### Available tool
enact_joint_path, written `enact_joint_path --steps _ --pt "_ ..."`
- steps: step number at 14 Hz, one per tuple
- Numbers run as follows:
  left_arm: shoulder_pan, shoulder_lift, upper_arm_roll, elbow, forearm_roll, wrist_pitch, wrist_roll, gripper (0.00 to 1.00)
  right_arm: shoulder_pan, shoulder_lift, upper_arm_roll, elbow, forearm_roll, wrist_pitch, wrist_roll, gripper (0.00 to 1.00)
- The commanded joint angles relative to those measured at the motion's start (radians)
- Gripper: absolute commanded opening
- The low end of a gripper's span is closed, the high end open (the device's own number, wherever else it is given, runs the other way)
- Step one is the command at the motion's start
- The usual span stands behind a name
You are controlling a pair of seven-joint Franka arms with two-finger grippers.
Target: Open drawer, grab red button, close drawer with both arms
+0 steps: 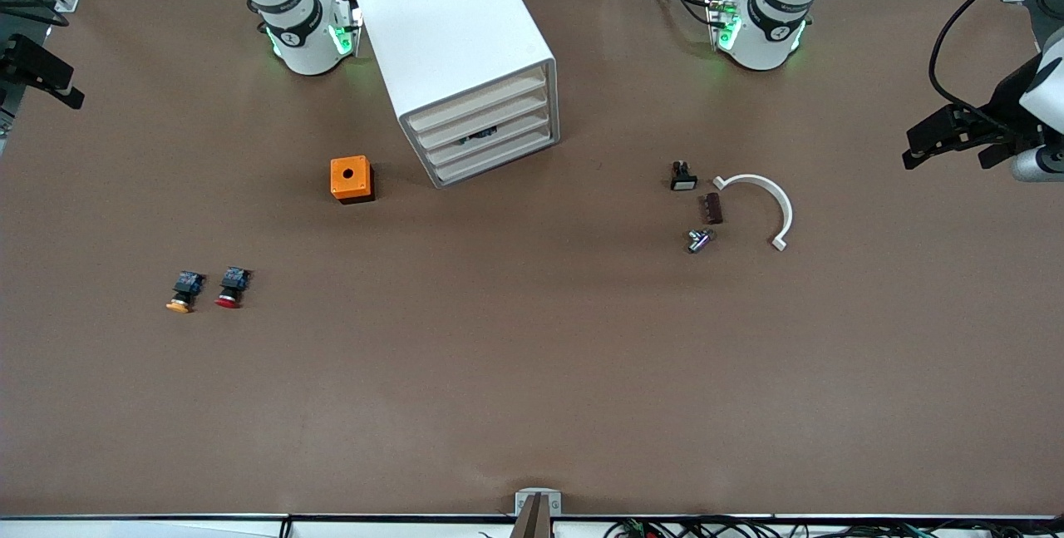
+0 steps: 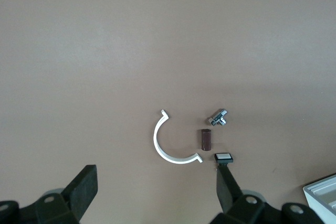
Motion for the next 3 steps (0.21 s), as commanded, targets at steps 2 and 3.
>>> enact_joint_path --steps 2,3 --pt "0.000 0.006 -0.001 0.017 0.014 0.000 -0.002 1.00 -0.002 -0.007 0.006 -0.001 -0.011 -0.004 -0.010 1.00" --pt "0.000 0.006 -0.001 0.017 0.014 0.000 -0.002 1.00 -0.002 -0.007 0.006 -0.001 -0.011 -0.004 -0.010 1.00"
